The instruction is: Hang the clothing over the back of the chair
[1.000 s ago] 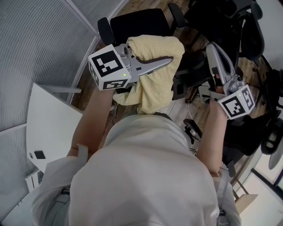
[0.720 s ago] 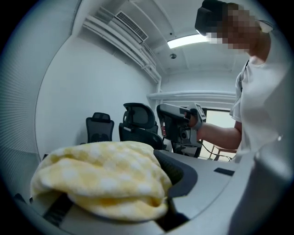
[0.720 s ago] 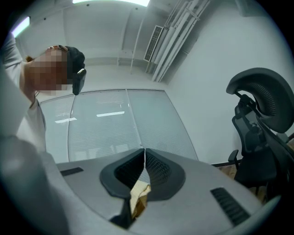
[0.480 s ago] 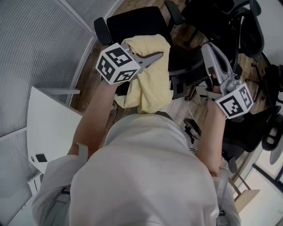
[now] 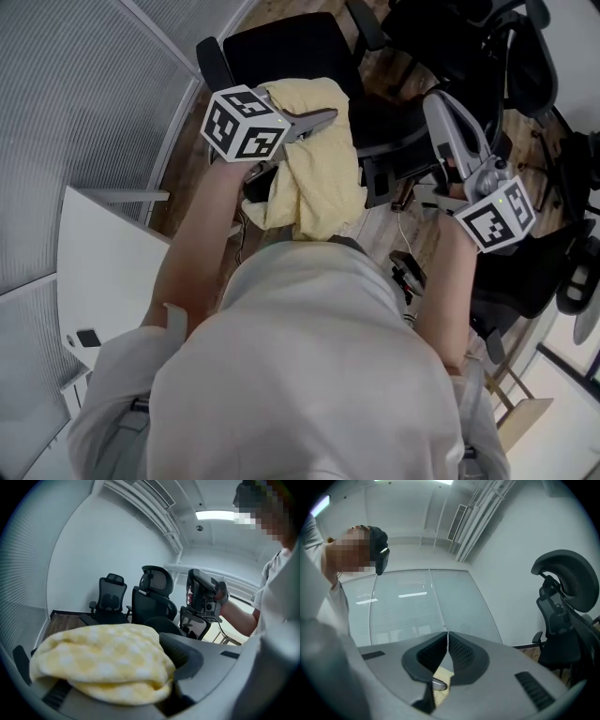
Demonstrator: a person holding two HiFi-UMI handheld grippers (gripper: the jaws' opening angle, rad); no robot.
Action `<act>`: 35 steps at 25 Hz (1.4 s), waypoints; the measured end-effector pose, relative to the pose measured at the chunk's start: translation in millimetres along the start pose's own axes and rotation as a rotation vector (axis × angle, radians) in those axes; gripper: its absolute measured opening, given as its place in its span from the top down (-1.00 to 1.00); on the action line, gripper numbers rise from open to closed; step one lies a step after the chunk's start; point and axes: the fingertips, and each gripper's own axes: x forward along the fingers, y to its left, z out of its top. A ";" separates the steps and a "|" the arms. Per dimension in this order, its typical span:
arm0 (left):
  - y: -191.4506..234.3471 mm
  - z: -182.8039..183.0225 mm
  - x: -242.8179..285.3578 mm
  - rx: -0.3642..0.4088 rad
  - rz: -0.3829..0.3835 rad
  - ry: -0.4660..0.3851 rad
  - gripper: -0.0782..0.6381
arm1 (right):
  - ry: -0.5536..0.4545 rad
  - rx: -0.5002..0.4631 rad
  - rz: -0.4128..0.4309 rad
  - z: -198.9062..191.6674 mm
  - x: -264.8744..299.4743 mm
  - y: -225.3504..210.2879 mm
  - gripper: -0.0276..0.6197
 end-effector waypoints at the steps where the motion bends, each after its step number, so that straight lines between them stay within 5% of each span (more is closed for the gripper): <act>1: 0.6 -0.7 0.5 -0.011 -0.005 0.006 0.50 | 0.008 0.000 0.004 -1.7 0.7 1.0 0.85; 16: 7.8 -10.4 -2.9 -0.154 -0.061 0.106 0.26 | 0.095 -0.011 0.071 -22.1 12.7 16.9 0.84; 31: 0.9 -4.9 -11.0 -0.216 -0.081 0.078 0.02 | 0.249 -0.004 0.157 -66.3 25.5 32.9 0.83; 35: 1.2 -5.3 -11.7 -0.257 -0.081 0.097 0.02 | 0.328 -0.015 0.189 -89.8 30.7 40.7 0.62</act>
